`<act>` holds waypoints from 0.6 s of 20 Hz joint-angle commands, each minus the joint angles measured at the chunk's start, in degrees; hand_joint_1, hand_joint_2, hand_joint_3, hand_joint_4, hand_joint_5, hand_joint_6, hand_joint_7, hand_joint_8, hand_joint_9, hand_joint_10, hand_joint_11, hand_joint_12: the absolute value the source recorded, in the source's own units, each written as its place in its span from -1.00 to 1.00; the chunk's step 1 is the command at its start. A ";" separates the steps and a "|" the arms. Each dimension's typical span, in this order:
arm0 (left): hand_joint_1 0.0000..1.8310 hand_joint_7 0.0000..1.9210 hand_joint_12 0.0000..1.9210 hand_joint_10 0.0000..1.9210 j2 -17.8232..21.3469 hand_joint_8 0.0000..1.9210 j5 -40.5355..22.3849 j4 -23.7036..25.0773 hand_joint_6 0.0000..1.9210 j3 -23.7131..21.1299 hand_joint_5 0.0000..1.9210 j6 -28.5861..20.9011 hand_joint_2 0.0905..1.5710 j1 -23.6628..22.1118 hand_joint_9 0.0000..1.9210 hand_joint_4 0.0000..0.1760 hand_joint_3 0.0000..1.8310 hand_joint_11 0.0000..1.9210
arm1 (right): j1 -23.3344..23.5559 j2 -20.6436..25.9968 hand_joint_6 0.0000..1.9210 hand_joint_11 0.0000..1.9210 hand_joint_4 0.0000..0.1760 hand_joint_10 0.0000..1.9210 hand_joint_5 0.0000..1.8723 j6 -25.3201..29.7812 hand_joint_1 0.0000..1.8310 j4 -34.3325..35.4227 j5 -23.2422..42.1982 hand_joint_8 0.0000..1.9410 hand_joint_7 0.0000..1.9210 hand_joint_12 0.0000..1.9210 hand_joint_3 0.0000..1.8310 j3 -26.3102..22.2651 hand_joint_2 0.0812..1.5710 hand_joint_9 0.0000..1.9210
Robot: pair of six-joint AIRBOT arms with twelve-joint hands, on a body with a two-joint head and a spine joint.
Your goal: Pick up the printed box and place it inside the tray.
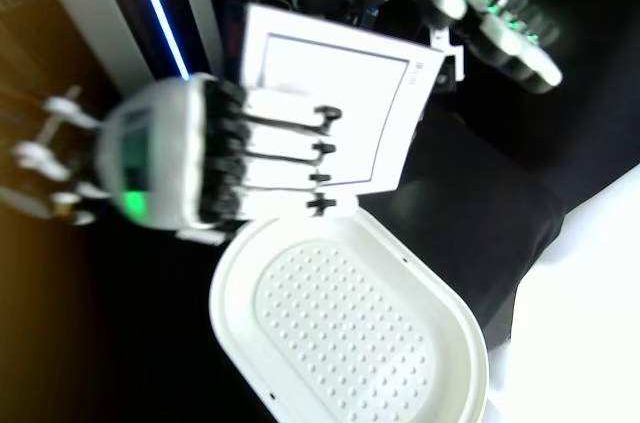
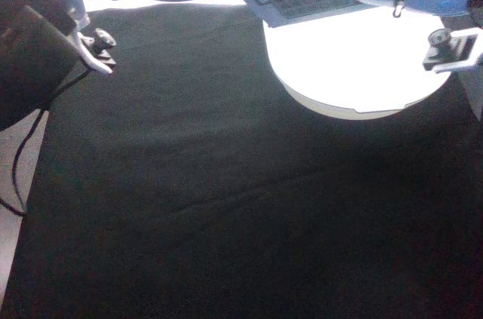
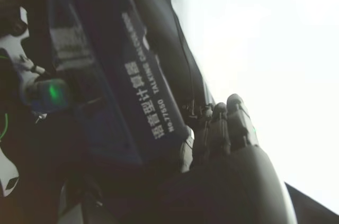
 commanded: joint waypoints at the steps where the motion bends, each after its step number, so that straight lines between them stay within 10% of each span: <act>1: -0.88 -1.00 -1.00 -1.00 0.98 -1.00 -7.89 -0.52 -1.00 -0.48 -1.00 -0.16 -0.06 0.01 -1.00 1.00 -1.00 -1.00 | 1.02 1.03 -0.22 0.18 -1.00 0.34 0.20 0.08 0.30 1.06 5.34 -0.19 0.40 0.69 -1.00 0.32 0.30 0.36; 3: -0.86 -1.00 -1.00 -1.00 1.88 -1.00 -8.94 -0.85 -1.00 -1.05 -1.00 -0.16 -0.08 1.11 -1.00 1.00 -1.00 -1.00 | 1.60 2.25 -0.23 0.21 -1.00 0.27 0.20 -1.75 0.30 1.06 3.38 -0.22 0.37 0.69 -1.00 0.31 0.30 0.38; 6: -0.97 -1.00 -1.00 -1.00 2.15 -1.00 -10.99 -2.19 -1.00 -1.47 -1.00 -0.16 -0.06 2.84 -1.00 1.00 -1.00 -1.00 | 2.89 3.74 -0.23 0.47 -1.00 0.67 0.21 -4.81 0.30 0.43 1.08 0.31 0.42 0.98 -1.00 0.32 0.29 0.53; 12: -0.97 -1.00 -1.00 -1.00 3.01 -1.00 -17.02 -2.27 -1.00 -3.44 -1.00 -0.16 -0.04 6.44 -1.00 1.00 -1.00 -1.00 | 7.33 5.47 -0.45 0.20 -1.00 0.14 0.22 -12.23 0.41 -4.18 -3.47 -0.19 0.30 0.64 -1.00 0.37 0.27 0.32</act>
